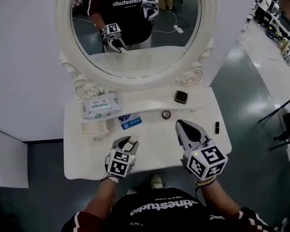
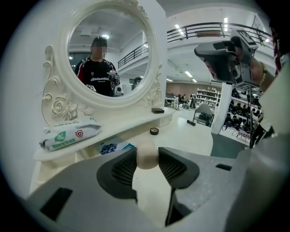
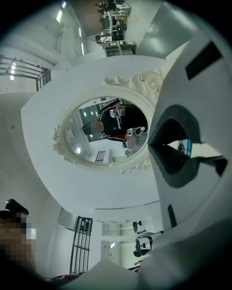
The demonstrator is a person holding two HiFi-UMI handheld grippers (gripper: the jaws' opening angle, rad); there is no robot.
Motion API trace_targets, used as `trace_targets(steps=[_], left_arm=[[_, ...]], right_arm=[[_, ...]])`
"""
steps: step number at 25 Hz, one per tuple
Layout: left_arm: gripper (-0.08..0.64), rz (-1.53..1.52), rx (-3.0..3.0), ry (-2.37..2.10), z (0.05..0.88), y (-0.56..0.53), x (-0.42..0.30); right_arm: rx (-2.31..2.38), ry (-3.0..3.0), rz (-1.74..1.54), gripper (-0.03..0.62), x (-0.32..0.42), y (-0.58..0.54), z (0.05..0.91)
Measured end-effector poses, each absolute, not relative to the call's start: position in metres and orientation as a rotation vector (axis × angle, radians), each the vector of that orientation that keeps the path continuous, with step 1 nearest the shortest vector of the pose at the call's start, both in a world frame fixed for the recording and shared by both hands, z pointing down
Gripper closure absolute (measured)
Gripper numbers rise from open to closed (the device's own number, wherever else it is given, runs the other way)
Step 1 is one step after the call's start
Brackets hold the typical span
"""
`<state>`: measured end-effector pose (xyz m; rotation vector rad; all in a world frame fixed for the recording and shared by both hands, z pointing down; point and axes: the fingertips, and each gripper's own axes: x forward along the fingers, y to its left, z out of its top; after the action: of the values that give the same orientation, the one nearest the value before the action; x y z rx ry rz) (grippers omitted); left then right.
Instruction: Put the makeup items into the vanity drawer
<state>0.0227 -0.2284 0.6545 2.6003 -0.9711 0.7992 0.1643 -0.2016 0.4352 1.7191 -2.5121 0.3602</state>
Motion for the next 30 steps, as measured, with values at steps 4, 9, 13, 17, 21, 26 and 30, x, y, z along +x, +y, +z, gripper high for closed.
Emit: trace_targets(steps=[4, 9, 13, 17, 21, 26, 30], left_arm=[[0.407, 0.772, 2.62, -0.981, 0.638, -0.224, 0.009], [0.407, 0.727, 2.629, -1.025, 0.622, -0.226, -0.013], [0.407, 0.712, 2.625, -1.064, 0.614, -0.226, -0.033], [0.407, 0.706, 2.611, -1.106, 0.61, -0.229, -0.056], [0.407, 0.692, 2.601, -1.154, 0.605, -0.235, -0.078], [0.407, 0.667, 2.579, -1.217, 0.601, -0.247, -0.1], [0.407, 0.66, 2.557, -1.259, 0.601, -0.258, -0.115]], right_arm=[[1.703, -2.521, 0.355, 0.6, 0.148, -0.202, 0.431], [1.678, -2.54, 0.347, 0.6, 0.126, -0.201, 0.428], [1.65, -2.551, 0.343, 0.6, 0.108, -0.199, 0.427], [1.634, -2.561, 0.34, 0.6, 0.093, -0.197, 0.425], [1.625, -2.566, 0.34, 0.6, 0.08, -0.197, 0.426], [1.617, -2.574, 0.338, 0.6, 0.069, -0.198, 0.427], [1.605, -2.575, 0.343, 0.6, 0.061, -0.202, 0.428]])
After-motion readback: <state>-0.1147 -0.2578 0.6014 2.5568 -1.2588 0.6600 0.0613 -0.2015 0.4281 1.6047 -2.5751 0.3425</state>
